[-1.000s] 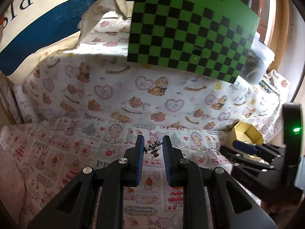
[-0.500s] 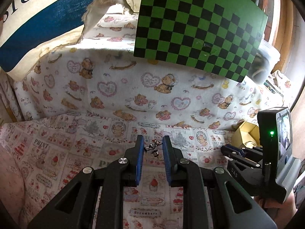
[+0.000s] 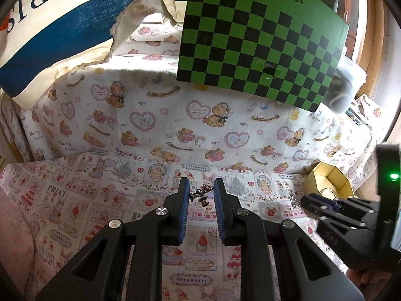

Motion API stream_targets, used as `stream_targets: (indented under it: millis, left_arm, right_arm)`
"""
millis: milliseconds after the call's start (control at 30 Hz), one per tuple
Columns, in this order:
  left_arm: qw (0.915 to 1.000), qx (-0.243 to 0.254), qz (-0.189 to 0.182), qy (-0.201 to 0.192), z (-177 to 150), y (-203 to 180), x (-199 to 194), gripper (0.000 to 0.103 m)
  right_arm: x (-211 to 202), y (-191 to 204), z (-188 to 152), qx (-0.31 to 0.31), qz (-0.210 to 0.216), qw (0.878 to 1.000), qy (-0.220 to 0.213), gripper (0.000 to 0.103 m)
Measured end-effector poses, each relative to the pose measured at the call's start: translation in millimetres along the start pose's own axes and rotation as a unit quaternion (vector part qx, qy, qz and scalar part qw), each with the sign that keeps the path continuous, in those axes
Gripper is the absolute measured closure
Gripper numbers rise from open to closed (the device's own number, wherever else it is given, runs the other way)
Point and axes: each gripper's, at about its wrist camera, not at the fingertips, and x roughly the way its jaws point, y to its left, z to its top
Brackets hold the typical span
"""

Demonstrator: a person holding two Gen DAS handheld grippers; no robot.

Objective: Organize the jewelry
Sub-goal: 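Grasp the silver chain with the right tool while the left holds the earrings, then carry the chain and earrings over the gold box with both tools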

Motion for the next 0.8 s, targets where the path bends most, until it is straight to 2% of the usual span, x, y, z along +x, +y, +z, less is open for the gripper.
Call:
stream_targets:
  millis: [33,67,167,300,500,567,633,800]
  left_arm:
    - [1.0000,0.000,0.000,0.000,0,0,0,0.084]
    - [1.0000,0.000,0.000,-0.001,0,0,-1,0.084]
    - [1.0000,0.000,-0.001,-0.003,0,0,-1,0.084]
    - [1.0000,0.001,-0.002,-0.003,0,-1,-1,0.084]
    - [1.0000,0.007,-0.005,-0.004,0,-2,-3,0.084]
    - [1.0000,0.006,-0.006,-0.004,0,-2,-3,0.084]
    - [1.0000,0.005,-0.006,-0.002,0,-1,-2,0.084]
    - [1.0000,0.004,-0.006,-0.002,1,0,-2,0.084]
  right_arm:
    - [6,-5,0,0.015,0.002,1.000,0.002,0.067]
    - [10,-9,-2,0.035,0.006,0.999,0.001,0.061]
    - [19,-11,-6,0.063,0.019,0.998,0.006,0.061]
    - [32,-15,-5,0.095,-0.001,0.995,0.020,0.061]
    - [46,-20,2,0.110,-0.017,0.994,0.012,0.072]
    - [50,-9,6,0.094,-0.020,0.995,0.012,0.082]
    - [50,-1,8,0.084,-0.019,0.996,0.015,0.087]
    - [44,10,3,0.062,-0.010,0.998,0.014,0.091]
